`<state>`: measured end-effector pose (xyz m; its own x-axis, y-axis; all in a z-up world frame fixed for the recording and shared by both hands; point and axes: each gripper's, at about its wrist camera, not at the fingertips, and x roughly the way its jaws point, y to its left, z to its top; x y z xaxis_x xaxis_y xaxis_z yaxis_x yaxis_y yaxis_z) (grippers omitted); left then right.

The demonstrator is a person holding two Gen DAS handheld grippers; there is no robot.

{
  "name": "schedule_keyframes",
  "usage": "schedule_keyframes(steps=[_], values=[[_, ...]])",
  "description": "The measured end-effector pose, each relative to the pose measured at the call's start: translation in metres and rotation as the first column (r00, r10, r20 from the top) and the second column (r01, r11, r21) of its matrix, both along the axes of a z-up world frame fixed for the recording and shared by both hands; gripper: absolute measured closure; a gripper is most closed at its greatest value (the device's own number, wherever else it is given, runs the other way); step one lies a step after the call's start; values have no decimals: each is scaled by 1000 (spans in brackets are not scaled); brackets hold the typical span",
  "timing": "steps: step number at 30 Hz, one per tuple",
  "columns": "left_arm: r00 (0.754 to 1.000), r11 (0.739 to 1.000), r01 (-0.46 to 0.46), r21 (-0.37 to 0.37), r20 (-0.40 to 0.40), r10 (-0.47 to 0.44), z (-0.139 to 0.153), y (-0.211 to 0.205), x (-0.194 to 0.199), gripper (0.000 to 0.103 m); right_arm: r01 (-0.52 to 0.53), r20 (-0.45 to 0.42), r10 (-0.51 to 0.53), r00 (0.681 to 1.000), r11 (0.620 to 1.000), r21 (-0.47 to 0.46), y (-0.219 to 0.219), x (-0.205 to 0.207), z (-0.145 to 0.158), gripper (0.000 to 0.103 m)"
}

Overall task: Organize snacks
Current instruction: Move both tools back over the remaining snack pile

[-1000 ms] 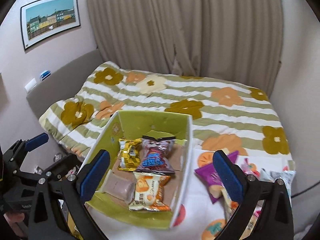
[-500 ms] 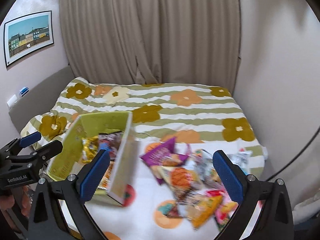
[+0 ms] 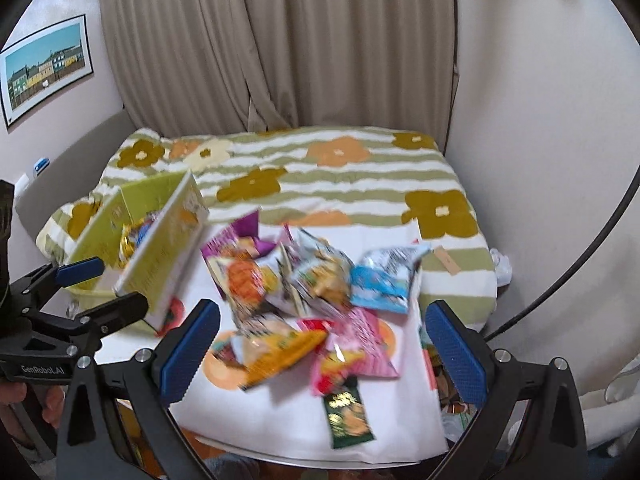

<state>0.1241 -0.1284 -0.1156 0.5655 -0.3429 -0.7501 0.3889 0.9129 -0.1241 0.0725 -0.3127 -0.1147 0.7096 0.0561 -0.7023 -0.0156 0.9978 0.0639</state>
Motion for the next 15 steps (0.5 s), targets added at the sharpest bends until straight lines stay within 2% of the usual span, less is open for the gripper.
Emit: schedule_keyframes(steps=[6,10,15], values=[[996,990,88,110,-36,-85,-52,-46,0,1,-24,-70,25,997,1000,7,-33,9,-43,1],[990,973,137,185,-54,-130,-88,-66,7,1,-41,-98,42,994,999,15,-41,14,-67,1],[986,943,167,290,-39,-163,-126,-83,16,0,-65,-145,66,987,998,16,-42,26,-96,1]])
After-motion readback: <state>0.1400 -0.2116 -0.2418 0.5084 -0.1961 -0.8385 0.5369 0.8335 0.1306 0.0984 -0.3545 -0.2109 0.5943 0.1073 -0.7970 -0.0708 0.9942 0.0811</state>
